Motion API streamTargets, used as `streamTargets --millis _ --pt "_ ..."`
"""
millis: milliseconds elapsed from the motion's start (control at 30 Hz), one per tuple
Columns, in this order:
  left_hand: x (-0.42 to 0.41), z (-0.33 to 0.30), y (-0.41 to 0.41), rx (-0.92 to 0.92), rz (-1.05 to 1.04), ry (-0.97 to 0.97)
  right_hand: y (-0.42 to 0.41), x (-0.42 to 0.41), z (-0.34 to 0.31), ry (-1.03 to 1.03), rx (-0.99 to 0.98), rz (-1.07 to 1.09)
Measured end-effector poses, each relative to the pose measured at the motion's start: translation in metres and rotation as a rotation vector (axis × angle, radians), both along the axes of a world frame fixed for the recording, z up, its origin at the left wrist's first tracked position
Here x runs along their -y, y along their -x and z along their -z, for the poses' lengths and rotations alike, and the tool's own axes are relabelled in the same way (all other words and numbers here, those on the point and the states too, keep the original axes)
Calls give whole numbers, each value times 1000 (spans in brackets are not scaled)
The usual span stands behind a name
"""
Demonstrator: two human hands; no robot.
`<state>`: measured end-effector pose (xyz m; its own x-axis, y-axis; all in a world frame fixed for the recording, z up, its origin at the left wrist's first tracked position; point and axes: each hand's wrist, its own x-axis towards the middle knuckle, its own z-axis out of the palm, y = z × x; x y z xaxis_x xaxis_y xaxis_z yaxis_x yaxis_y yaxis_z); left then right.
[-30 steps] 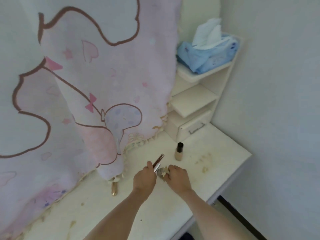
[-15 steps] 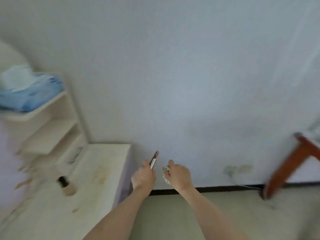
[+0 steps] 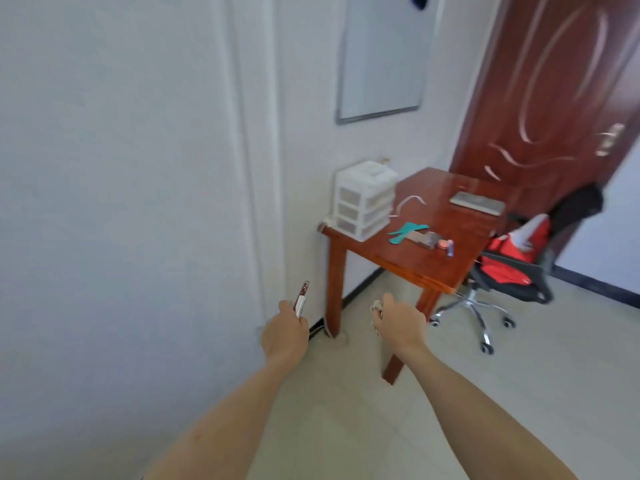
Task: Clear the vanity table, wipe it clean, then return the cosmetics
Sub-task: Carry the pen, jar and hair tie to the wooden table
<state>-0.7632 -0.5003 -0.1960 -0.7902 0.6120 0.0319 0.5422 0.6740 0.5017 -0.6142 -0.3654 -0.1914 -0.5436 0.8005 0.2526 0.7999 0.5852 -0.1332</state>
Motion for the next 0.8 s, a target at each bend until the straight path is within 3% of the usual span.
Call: streamTargets --millis 400,800 --pt "-237 -18 0 -53 485 -2 -23 -155 -4 118 -138 584" --pt "-413 21 20 -40 627 98 -7 -288 34 183 -69 737"
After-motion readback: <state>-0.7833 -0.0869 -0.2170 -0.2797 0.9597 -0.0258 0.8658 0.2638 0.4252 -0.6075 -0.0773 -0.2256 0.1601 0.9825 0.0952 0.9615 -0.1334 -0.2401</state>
